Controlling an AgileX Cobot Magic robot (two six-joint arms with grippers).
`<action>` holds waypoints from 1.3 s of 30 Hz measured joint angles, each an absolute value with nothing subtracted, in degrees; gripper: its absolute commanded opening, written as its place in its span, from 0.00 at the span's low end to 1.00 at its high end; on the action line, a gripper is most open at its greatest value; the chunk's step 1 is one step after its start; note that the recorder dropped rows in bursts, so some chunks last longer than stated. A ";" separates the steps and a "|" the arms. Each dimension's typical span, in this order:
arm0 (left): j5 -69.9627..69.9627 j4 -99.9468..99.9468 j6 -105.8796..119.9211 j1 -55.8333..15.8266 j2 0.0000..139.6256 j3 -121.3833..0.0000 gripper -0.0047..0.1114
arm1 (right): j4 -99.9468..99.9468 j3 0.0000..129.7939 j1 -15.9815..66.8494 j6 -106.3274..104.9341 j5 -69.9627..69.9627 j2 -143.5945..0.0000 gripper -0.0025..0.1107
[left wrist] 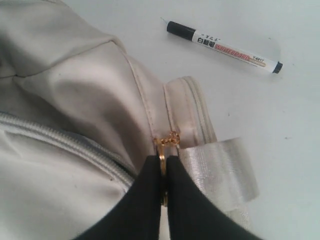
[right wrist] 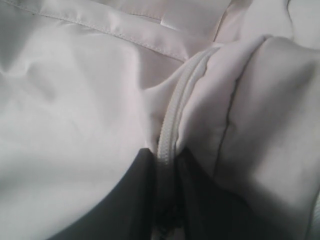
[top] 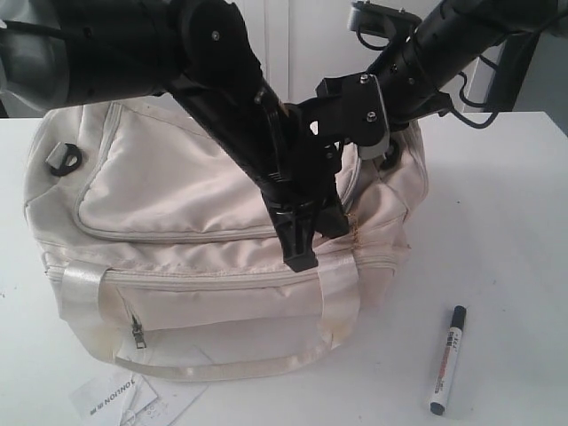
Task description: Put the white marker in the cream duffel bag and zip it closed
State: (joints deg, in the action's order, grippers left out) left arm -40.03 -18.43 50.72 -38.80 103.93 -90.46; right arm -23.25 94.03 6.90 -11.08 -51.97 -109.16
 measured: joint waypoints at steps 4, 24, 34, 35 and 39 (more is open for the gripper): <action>-41.41 -16.41 48.71 -38.80 103.93 -90.43 0.04 | -23.25 94.03 6.90 -11.08 -52.10 -109.16 0.02; -43.45 -14.16 46.79 -38.80 100.65 -90.43 0.04 | -23.15 94.03 6.99 -9.79 -52.10 -109.06 0.13; -44.90 -13.74 45.51 -38.80 100.27 -90.43 0.04 | -22.47 94.03 5.55 -8.88 -52.56 -104.95 0.49; -44.89 -13.74 45.41 -38.80 100.27 -90.43 0.04 | -22.48 94.03 5.02 -8.88 -53.40 -104.02 0.49; -44.89 -13.60 45.41 -38.80 100.24 -90.43 0.04 | -22.35 94.03 3.43 -7.87 -58.13 -100.74 0.49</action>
